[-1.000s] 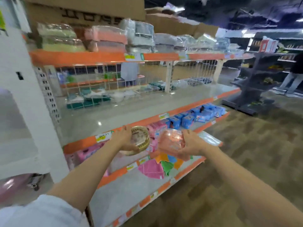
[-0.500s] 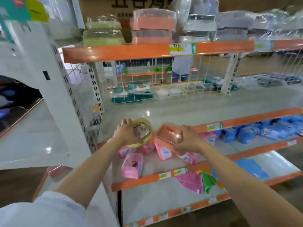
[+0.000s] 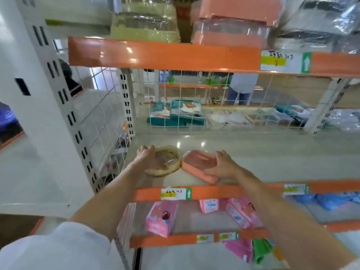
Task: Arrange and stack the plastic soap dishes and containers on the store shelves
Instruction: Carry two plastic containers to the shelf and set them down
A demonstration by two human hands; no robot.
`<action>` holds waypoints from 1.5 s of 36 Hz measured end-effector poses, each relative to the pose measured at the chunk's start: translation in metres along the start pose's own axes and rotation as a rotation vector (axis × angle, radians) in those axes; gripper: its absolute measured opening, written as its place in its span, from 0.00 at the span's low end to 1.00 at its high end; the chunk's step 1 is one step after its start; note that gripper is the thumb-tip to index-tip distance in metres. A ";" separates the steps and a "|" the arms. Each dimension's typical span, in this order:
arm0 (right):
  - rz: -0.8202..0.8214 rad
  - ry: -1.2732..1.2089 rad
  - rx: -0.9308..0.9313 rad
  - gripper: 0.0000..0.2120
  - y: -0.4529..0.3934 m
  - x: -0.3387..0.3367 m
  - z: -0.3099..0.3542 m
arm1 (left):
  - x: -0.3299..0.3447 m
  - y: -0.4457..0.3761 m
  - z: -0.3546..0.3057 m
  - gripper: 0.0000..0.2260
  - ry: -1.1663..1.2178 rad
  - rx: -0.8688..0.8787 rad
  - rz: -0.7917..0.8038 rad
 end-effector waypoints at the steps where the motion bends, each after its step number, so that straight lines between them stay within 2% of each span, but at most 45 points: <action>1: 0.018 0.026 -0.007 0.44 -0.008 0.001 0.001 | -0.002 -0.004 0.001 0.44 -0.001 -0.002 0.002; 5: 0.055 0.123 -0.010 0.50 -0.032 0.002 0.009 | -0.010 -0.020 0.002 0.43 0.005 0.004 0.003; 9: 0.141 0.146 0.005 0.63 -0.046 -0.001 0.018 | -0.018 -0.034 0.005 0.40 0.057 0.009 0.007; 14: 0.187 0.100 -0.033 0.63 -0.064 -0.010 0.024 | -0.026 -0.051 0.001 0.35 0.009 -0.003 0.008; 16: 0.186 0.092 -0.045 0.66 -0.072 -0.013 0.026 | -0.028 -0.061 0.000 0.34 -0.003 -0.013 -0.002; 23: 0.167 0.102 -0.022 0.67 -0.093 -0.017 0.020 | -0.026 -0.083 0.000 0.37 0.024 -0.044 0.079; 28: 0.108 0.086 -0.067 0.56 -0.093 -0.017 0.021 | -0.030 -0.072 -0.005 0.36 -0.095 -0.020 0.000; 33: 0.060 0.222 -0.135 0.50 -0.079 -0.025 0.034 | -0.033 -0.054 -0.012 0.22 -0.246 0.023 -0.150; 39: 0.084 0.237 -0.310 0.35 -0.041 -0.045 0.057 | -0.052 -0.015 -0.036 0.14 -0.322 0.030 -0.136; 45: 0.077 0.105 -0.448 0.21 0.026 -0.069 0.067 | -0.058 0.033 -0.072 0.15 -0.322 0.153 -0.091; 50: 0.062 0.147 -0.490 0.18 0.070 -0.083 0.066 | -0.061 0.082 -0.097 0.17 -0.360 0.212 -0.106; 54: 0.058 0.166 -0.567 0.16 0.113 -0.098 0.070 | -0.075 0.124 -0.115 0.12 -0.304 0.256 -0.180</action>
Point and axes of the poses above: each hand's wrist, its own y-axis away from the middle knuckle, its own x-axis out of the palm, z = x × y, the point moved 8 cm from there along -y, towards the middle knuckle
